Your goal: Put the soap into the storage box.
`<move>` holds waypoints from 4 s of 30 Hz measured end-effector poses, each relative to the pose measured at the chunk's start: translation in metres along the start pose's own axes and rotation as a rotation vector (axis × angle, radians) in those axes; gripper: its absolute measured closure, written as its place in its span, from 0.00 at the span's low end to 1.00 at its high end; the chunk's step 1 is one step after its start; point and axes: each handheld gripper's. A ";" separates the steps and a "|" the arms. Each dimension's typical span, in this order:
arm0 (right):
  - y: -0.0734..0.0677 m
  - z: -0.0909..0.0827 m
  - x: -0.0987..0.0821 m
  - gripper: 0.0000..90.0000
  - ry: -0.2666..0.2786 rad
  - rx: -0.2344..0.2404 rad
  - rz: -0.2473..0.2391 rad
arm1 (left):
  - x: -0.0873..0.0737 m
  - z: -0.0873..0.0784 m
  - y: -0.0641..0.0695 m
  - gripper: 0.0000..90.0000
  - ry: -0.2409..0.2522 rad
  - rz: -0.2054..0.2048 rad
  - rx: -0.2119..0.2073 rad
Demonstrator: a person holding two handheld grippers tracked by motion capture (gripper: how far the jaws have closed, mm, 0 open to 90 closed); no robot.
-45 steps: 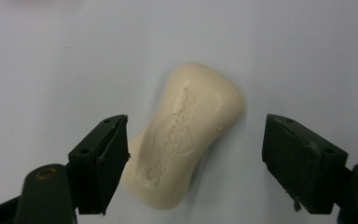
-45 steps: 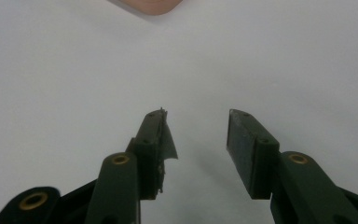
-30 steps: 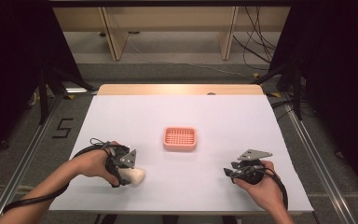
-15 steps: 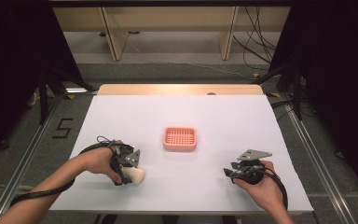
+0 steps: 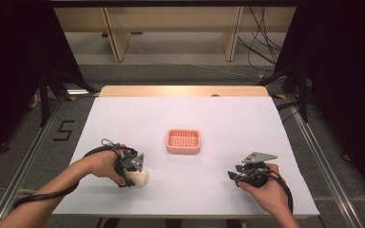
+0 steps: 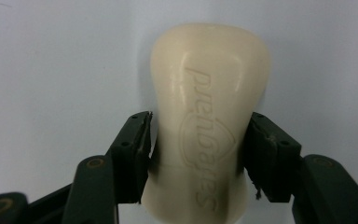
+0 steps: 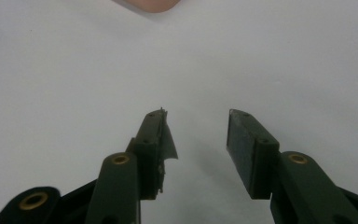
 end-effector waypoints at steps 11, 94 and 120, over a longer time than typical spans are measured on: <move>0.000 0.001 0.000 0.64 0.005 0.000 0.001 | 0.004 0.002 -0.002 0.51 -0.022 -0.042 -0.016; -0.001 0.001 0.000 0.64 0.010 -0.008 0.021 | 0.028 -0.027 -0.027 0.55 0.215 -0.158 0.070; -0.001 0.000 0.000 0.63 0.007 -0.011 0.017 | 0.048 -0.030 -0.033 0.55 0.228 -0.121 0.087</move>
Point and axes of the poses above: each handheld gripper's, and its own axes: z roughly forward along the jaws, x roughly out of its top, y roughly to its right, and after that the axes turned 7 degrees about -z, right-handed
